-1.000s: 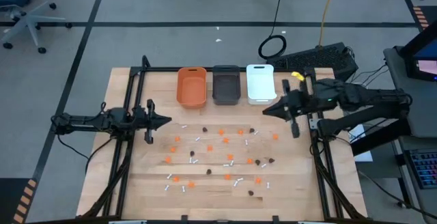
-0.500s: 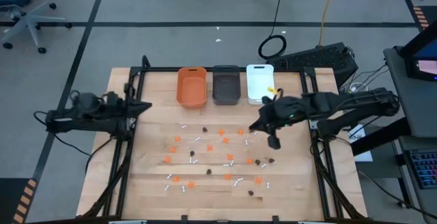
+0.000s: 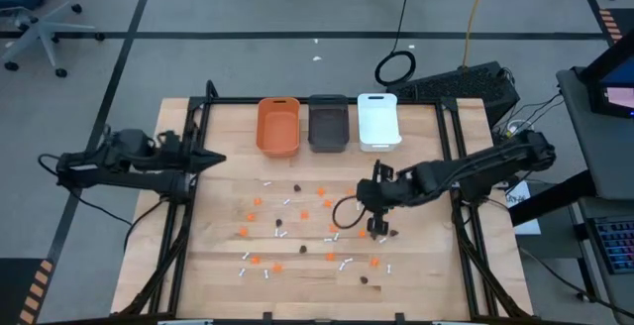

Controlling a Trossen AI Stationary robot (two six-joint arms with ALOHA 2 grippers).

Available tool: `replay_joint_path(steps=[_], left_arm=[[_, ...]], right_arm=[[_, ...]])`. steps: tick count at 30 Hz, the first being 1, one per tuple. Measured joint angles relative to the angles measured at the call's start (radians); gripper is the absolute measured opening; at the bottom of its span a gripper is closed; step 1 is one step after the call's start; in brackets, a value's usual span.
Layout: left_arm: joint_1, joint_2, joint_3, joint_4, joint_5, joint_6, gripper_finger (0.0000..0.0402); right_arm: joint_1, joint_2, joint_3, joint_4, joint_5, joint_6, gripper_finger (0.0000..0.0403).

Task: Sort Halloween decoration
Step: Put the white bone toy into the white bin

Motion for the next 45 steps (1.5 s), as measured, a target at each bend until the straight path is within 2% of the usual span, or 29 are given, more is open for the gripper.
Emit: replay_joint_path(steps=[4,7,15,23,32,39,45], left_arm=[[0.0,0.046,-0.032,0.021,0.0,-0.025,0.0],[0.0,0.08,-0.058,0.053,0.0,-0.039,0.0],[-0.001,0.182,-0.07,0.074,-0.001,-0.078,0.0],[-0.009,0.266,-0.07,0.147,-0.002,-0.022,0.0],[-0.031,0.329,-0.07,0.233,-0.002,0.035,0.0],[-0.056,0.376,-0.07,0.267,-0.01,0.036,0.0],[-0.081,0.419,-0.07,0.297,-0.06,0.062,0.0]], right_arm=[[0.039,0.06,0.0,-0.101,0.074,0.078,0.0003],[0.056,0.085,-0.024,-0.096,0.091,0.122,0.0017],[0.058,0.051,-0.235,0.076,0.105,0.206,0.0091],[0.02,0.015,-0.404,0.324,0.139,0.309,0.0155],[0.036,0.014,-0.42,0.378,0.146,0.384,0.0204],[0.079,0.014,-0.42,0.393,0.221,0.44,0.022],[0.118,0.016,-0.42,0.393,0.279,0.514,0.0223]])
